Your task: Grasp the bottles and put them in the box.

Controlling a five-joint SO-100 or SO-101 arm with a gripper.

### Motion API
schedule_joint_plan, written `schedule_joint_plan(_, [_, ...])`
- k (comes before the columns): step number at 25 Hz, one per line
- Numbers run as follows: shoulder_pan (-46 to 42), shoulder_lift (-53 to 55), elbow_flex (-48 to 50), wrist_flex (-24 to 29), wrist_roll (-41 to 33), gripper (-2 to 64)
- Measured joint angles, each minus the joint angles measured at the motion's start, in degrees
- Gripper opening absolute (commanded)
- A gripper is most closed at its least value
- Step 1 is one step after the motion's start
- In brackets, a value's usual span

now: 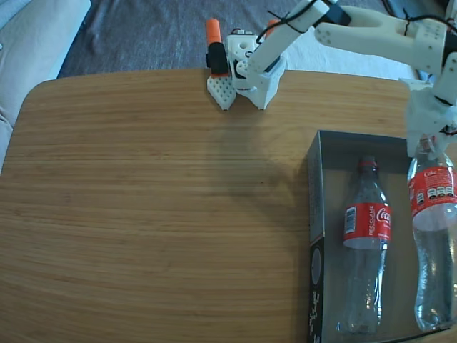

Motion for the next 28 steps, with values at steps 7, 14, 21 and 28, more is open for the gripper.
schedule_joint_plan(7, [-1.41,-4.57,0.00,-2.72,0.00,-0.4])
schedule_joint_plan(14, [-1.32,-10.20,-5.27,-2.90,-0.09,-0.4])
schedule_joint_plan(21, [-1.32,-14.33,-9.23,-2.55,0.00,-0.4])
schedule_joint_plan(28, [-1.32,-15.03,-9.67,-2.55,0.00,0.2])
